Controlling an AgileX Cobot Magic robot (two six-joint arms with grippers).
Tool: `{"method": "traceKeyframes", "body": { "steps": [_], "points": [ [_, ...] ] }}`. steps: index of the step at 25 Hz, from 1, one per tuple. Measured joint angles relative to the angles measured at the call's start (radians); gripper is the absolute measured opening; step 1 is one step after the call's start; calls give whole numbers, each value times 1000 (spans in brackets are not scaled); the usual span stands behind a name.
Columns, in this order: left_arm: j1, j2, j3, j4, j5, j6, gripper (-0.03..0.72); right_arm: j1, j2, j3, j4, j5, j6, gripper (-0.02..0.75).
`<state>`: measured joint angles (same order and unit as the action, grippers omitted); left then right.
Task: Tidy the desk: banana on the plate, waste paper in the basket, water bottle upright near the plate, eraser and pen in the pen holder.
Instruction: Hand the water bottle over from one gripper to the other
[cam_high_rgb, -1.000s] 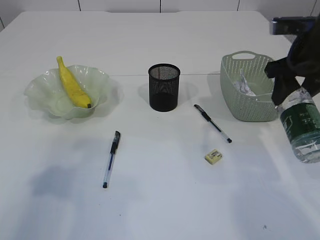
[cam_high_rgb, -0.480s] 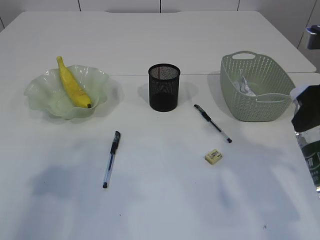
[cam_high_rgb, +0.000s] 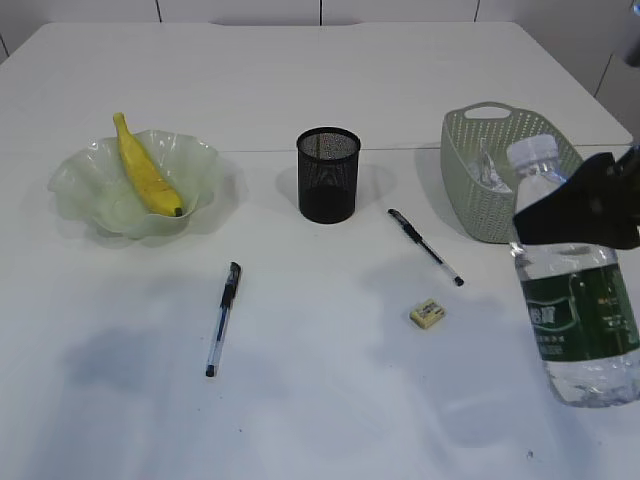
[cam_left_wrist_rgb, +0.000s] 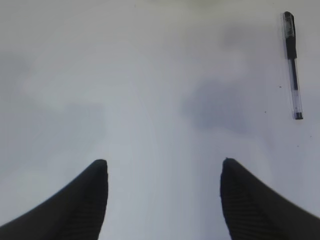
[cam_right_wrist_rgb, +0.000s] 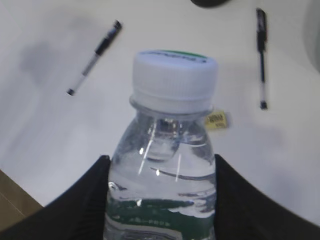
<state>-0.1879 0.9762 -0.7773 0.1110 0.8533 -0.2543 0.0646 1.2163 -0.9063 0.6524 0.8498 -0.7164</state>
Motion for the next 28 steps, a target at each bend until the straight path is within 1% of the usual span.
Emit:
{"method": "traceKeyframes", "body": {
  "steps": [5,7,12,19,24,26,28],
  "points": [
    [0,0,0,4,-19,0,496,0,0,0,307,-23,-279,410],
    [0,0,0,4,-23,0,496,0,0,0,408,-23,-383,410],
    [0,0,0,4,-29,0,496,0,0,0,602,27,-609,410],
    [0,1,0,4,-56,0,496,0,24,0,790,130,-845,410],
    [0,1,0,4,-64,0,496,2,47,0,842,173,-950,410],
    [0,1,0,4,-67,0,496,18,53,0,859,184,-993,410],
    [0,1,0,4,-71,0,496,54,64,0,873,185,-1051,410]
  ]
}}
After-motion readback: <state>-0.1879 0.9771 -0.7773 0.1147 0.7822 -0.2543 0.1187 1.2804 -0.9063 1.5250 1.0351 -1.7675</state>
